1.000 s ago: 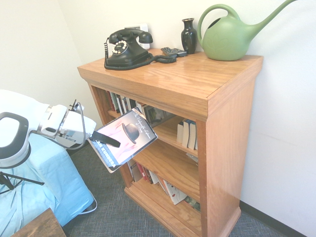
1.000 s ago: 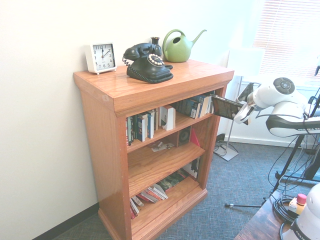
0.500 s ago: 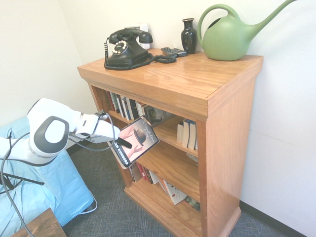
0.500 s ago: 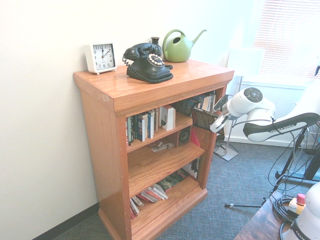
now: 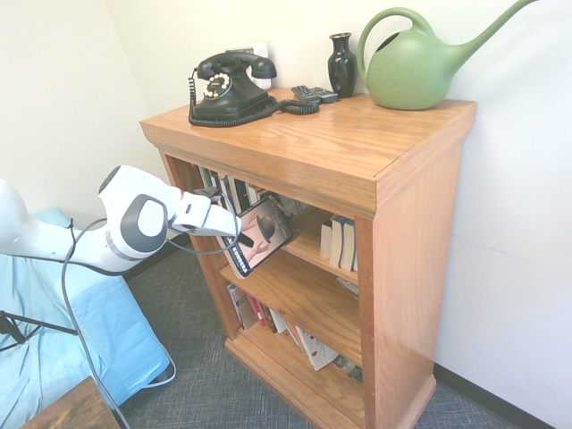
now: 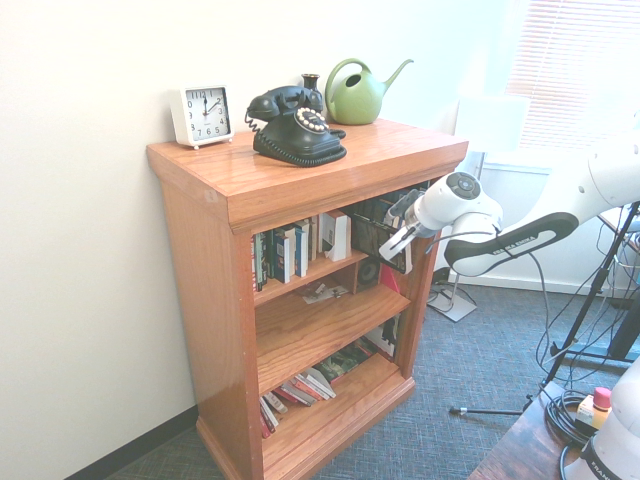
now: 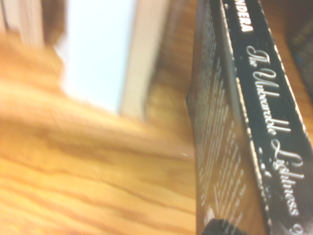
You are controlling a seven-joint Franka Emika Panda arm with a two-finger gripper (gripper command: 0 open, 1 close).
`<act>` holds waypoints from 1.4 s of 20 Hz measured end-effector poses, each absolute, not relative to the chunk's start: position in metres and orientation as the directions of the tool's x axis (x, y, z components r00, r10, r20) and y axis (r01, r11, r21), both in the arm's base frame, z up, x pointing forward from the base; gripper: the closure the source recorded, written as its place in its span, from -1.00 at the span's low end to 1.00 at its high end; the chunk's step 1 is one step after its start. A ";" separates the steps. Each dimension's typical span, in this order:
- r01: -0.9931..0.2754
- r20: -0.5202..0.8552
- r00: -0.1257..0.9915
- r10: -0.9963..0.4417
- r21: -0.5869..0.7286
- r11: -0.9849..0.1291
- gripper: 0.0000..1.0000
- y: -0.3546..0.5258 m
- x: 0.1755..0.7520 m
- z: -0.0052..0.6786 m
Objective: Organize the shelf
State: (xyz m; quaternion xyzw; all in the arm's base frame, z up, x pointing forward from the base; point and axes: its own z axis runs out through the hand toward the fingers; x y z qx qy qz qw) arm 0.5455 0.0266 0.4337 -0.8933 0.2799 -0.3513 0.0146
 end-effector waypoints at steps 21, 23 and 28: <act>-0.518 0.619 0.552 -0.558 -0.270 -0.812 1.00 0.026 0.611 0.431; -0.516 0.619 0.552 -0.559 -0.273 -0.812 1.00 0.030 0.610 0.431; -0.501 0.631 0.559 -0.538 -0.260 -0.825 -1.00 0.037 0.609 0.429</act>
